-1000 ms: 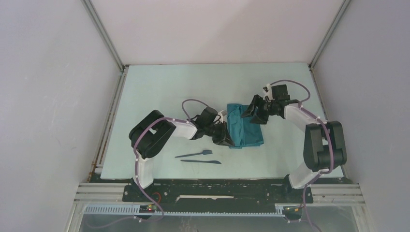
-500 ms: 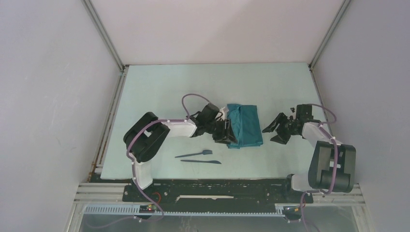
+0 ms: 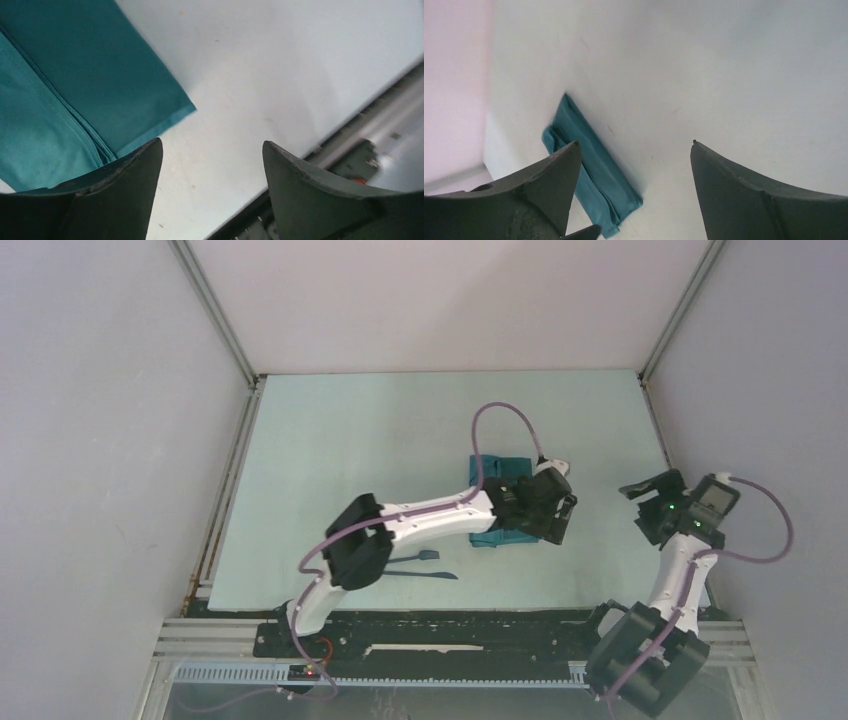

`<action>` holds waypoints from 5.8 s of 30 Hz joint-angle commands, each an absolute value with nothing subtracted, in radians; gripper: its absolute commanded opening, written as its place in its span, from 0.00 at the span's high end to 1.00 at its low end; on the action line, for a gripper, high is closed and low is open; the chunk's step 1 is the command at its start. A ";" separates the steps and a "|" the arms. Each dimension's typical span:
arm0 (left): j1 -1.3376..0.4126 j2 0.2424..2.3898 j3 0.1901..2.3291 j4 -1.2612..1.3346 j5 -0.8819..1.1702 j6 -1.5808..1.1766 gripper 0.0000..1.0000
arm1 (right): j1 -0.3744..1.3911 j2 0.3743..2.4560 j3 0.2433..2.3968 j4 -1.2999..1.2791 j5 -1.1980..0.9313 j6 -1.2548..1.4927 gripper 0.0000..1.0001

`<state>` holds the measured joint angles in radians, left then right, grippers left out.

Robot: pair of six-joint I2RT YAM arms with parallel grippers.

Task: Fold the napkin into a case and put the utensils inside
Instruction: Pick up the 2/3-rectangle-folded napkin from the center of the board, then fold the 2/3-rectangle-folded napkin at the center of the board.

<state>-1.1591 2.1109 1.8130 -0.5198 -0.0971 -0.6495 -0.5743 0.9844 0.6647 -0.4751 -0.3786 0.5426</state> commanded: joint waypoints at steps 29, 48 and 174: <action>-1.214 2.436 2.235 -0.903 -0.479 -0.660 0.19 | -0.455 1.019 0.709 -0.430 -0.495 0.501 0.16; -1.244 2.430 2.244 -0.797 -0.455 -0.570 0.36 | -0.444 1.032 0.698 -0.425 -0.495 0.492 0.17; -1.037 1.774 0.996 0.240 0.138 -0.919 1.00 | 0.148 1.728 0.892 0.025 -0.617 0.718 1.00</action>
<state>-1.0451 1.8370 1.0344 0.1791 0.1059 -0.8925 0.1020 1.7279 0.8238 0.0654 -0.6788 0.7437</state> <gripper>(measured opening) 0.014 0.008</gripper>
